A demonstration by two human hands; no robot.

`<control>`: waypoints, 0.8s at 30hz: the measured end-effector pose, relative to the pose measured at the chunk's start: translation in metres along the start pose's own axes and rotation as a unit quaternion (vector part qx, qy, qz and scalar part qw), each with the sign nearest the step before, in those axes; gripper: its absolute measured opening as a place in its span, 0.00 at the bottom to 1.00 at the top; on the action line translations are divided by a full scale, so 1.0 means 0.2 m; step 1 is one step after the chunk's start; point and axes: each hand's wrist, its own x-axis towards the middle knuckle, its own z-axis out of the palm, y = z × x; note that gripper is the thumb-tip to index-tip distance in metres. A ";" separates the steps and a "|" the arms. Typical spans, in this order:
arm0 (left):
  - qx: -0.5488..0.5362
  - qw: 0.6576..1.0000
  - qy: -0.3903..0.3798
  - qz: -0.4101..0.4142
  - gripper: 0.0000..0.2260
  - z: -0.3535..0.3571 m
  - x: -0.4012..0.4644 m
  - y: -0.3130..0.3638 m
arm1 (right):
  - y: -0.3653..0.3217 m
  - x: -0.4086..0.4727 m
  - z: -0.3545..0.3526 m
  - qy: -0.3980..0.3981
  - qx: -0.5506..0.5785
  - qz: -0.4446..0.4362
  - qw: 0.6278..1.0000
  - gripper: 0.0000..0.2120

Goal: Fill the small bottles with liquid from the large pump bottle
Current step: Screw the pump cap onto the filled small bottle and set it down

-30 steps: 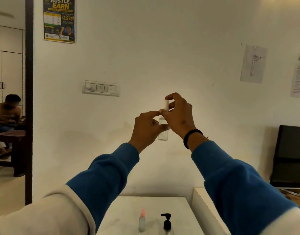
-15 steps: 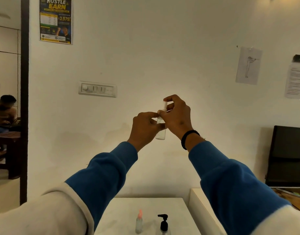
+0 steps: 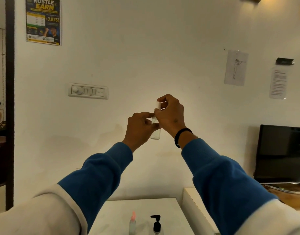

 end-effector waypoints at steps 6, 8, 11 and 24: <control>0.001 1.000 0.005 0.008 0.19 -0.02 0.01 0.01 | -0.01 -0.01 0.00 0.008 0.004 -0.023 1.000 0.17; 0.001 1.000 0.000 0.007 0.19 -0.03 0.01 0.01 | -0.01 -0.01 0.00 0.008 0.010 -0.026 1.000 0.16; 0.005 1.000 -0.005 0.003 0.19 -0.04 0.01 0.00 | -0.01 -0.01 0.00 0.008 0.014 -0.023 1.000 0.16; 0.011 1.000 -0.004 0.004 0.22 -0.05 0.01 -0.01 | -0.02 0.00 -0.01 -0.001 0.035 0.021 0.999 0.14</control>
